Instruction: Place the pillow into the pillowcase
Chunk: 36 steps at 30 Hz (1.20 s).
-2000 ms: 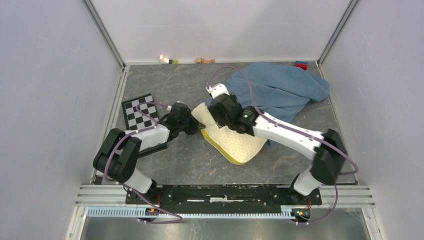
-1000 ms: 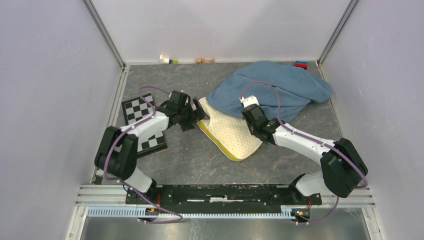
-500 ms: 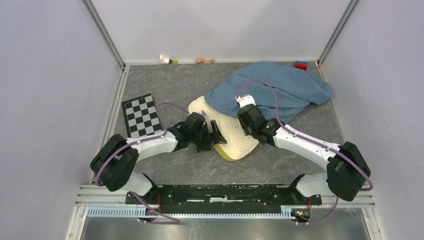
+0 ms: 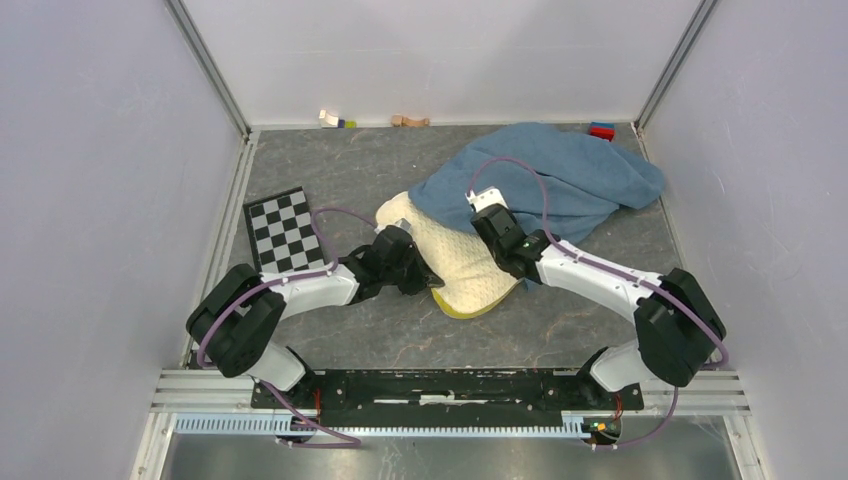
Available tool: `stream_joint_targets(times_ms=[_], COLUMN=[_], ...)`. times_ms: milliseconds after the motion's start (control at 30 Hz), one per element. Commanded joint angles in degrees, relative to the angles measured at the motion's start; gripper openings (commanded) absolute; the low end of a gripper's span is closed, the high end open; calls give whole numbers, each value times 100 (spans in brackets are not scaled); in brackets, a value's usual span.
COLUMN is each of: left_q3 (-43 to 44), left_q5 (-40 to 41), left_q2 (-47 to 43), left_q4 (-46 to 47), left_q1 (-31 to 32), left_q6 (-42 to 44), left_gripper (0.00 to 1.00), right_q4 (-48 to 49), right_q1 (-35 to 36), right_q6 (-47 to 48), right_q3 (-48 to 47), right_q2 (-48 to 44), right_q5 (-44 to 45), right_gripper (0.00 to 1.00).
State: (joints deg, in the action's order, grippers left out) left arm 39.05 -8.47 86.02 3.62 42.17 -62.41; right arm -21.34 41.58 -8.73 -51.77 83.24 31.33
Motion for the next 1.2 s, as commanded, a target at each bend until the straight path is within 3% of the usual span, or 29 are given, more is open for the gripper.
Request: stream_joint_targets(times_ms=[0,67,133,267,433,600,800,933,1167], left_q3=[0,170,503,1146,1083,918,982,1087,1888], left_q5=[532,615,623,675,1337,2290,2092,2282,2033], left_q2=[13,17,64,-246,-1352,-2327,-1906,-1544,-1429], left_q4=[34,33,-35,-315,-746,-1080,-1274,-1488,-1966], left_q1=[11,81,154,246,210,212,264,414,645], left_q6=[105,119,150,137,-218,-482,-321,-7,933], left_gripper=[2,2,3,2,2,2,2,2,2], right_q4=[-512,-812,-921,-620,-581,-561,-701,-612,-1017], right_q1=[331,965,1636,2468,2416,2197,2167,2340,3640], right_q6=[55,-88,-334,-691,-1022,-1390,-1710,-1541,-668], right_q3=[-1205,-1951,-2419,-2117,-1094,-179,254,-291,-2568], right_q2=[-204,-219,-189,-432,-948,-1491,-1840,-2116,-1751], right_q5=[391,383,182,271,762,714,480,211,1082], right_gripper=[8,0,0,0,0,0,0,0,0])
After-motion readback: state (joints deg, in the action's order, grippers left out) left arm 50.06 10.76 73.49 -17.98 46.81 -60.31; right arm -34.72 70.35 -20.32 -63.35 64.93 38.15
